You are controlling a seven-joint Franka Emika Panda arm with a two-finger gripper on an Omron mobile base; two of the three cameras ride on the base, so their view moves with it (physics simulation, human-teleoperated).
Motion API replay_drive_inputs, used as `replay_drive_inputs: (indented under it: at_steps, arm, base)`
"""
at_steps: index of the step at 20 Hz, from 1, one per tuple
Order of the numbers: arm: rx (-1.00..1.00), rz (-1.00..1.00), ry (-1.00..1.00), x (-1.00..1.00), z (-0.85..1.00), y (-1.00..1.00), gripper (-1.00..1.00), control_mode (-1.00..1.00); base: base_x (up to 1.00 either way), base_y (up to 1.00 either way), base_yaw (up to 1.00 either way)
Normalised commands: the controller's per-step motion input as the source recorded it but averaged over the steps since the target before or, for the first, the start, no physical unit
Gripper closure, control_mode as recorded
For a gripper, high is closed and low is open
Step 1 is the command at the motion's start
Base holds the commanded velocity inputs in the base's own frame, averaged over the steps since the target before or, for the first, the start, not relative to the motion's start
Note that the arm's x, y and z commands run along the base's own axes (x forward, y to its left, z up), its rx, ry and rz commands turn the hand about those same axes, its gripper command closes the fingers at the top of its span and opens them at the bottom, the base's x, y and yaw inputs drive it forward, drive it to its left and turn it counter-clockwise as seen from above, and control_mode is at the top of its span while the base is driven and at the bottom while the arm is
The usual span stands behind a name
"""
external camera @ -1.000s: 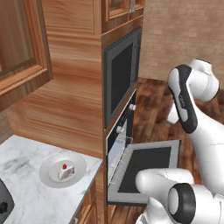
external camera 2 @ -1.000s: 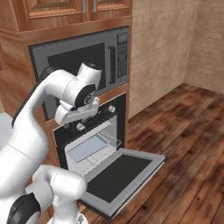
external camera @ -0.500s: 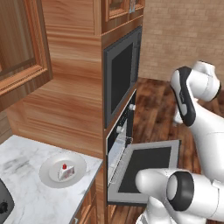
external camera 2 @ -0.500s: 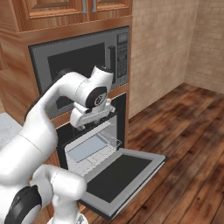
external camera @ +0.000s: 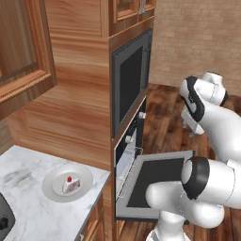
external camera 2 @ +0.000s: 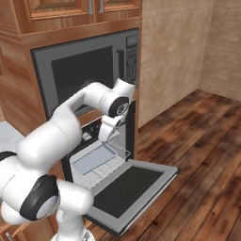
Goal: Take the baked cake out of the oven and place it on the plate for cooling. Then close the oven door.
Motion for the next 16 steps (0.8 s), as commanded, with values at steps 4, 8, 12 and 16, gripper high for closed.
replay_drive_inputs:
  at_steps: [4,8,12,16]
  arm:
    - [0.0,0.3,-0.08,0.35,-0.41,-0.17,-1.0,-1.0]
    - [0.0,0.18,-0.06,0.2,-0.44,-0.1,-1.0,-1.0]
    - [0.0,-0.03,-0.02,0.09,-0.39,0.0,-1.0,-1.0]
    - [0.0,-0.36,0.0,0.14,-0.43,0.06,-1.0,-1.0]
  base:
    - [0.0,0.0,0.0]
    - [0.0,0.0,0.0]
    - [0.0,0.0,0.0]
    - [0.0,0.0,0.0]
